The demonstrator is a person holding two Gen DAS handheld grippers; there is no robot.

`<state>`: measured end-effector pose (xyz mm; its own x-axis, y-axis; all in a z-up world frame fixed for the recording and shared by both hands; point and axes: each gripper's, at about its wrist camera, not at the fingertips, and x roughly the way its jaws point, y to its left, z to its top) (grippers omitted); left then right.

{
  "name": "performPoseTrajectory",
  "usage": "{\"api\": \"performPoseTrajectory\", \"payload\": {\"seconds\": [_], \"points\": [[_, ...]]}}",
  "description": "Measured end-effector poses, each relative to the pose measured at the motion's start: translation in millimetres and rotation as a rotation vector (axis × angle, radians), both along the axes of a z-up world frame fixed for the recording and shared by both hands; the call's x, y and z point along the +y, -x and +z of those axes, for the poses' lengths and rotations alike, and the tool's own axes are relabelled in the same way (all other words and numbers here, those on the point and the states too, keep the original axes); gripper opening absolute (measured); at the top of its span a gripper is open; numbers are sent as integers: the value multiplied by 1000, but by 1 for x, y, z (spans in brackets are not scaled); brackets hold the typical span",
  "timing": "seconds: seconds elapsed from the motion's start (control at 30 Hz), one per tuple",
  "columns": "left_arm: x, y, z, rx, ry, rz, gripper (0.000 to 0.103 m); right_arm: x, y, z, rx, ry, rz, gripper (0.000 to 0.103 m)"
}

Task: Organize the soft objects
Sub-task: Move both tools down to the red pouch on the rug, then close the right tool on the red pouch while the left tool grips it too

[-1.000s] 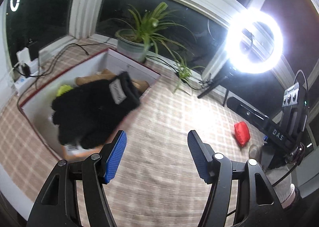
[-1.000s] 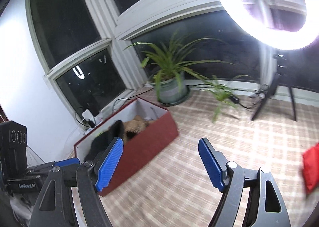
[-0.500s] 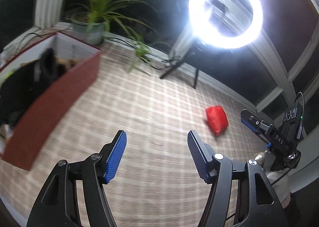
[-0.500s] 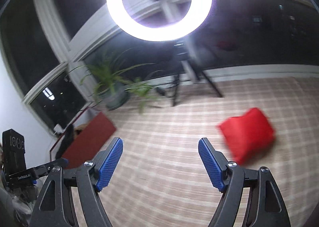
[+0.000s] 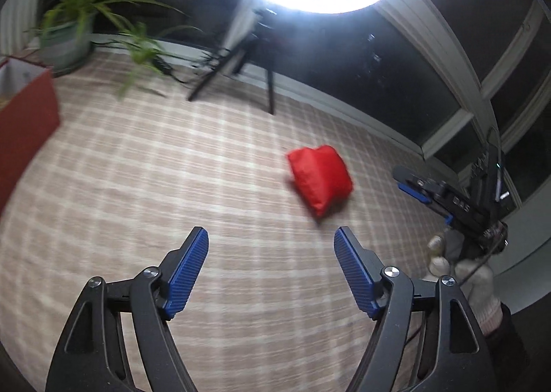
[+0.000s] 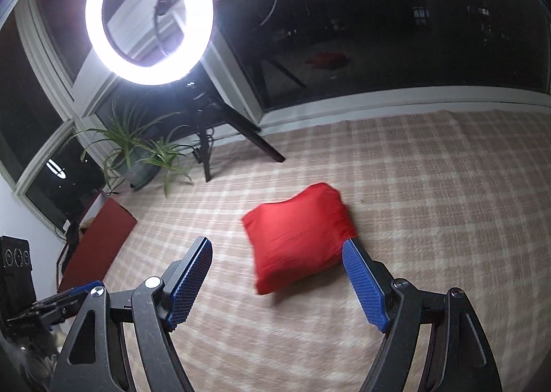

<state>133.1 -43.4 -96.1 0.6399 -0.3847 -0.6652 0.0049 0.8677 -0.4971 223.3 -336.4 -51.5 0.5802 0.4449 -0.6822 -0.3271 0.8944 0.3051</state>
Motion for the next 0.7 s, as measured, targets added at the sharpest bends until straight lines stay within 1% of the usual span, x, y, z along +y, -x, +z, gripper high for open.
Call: {"api": "performPoseTrajectory", "payload": {"seconds": [0.13,0.27,0.4,0.53,0.7], "points": [[-33,-26,-5,14,-8,-51,75,-15,-24,-9,31,10,30,75],[-58,-58,-18,51,2,-90,75,-18,-50,-24,90,5,69,75],[-70,-85,-31,87,30,-100,75,-18,-75,-45,152,9,95,75],[-80,-109,-46,120,57,-106,75,-21,-90,-61,190,-5,114,75],[-92,-130,-62,158,61,-129,76,-21,-103,-74,236,-41,140,75]]}}
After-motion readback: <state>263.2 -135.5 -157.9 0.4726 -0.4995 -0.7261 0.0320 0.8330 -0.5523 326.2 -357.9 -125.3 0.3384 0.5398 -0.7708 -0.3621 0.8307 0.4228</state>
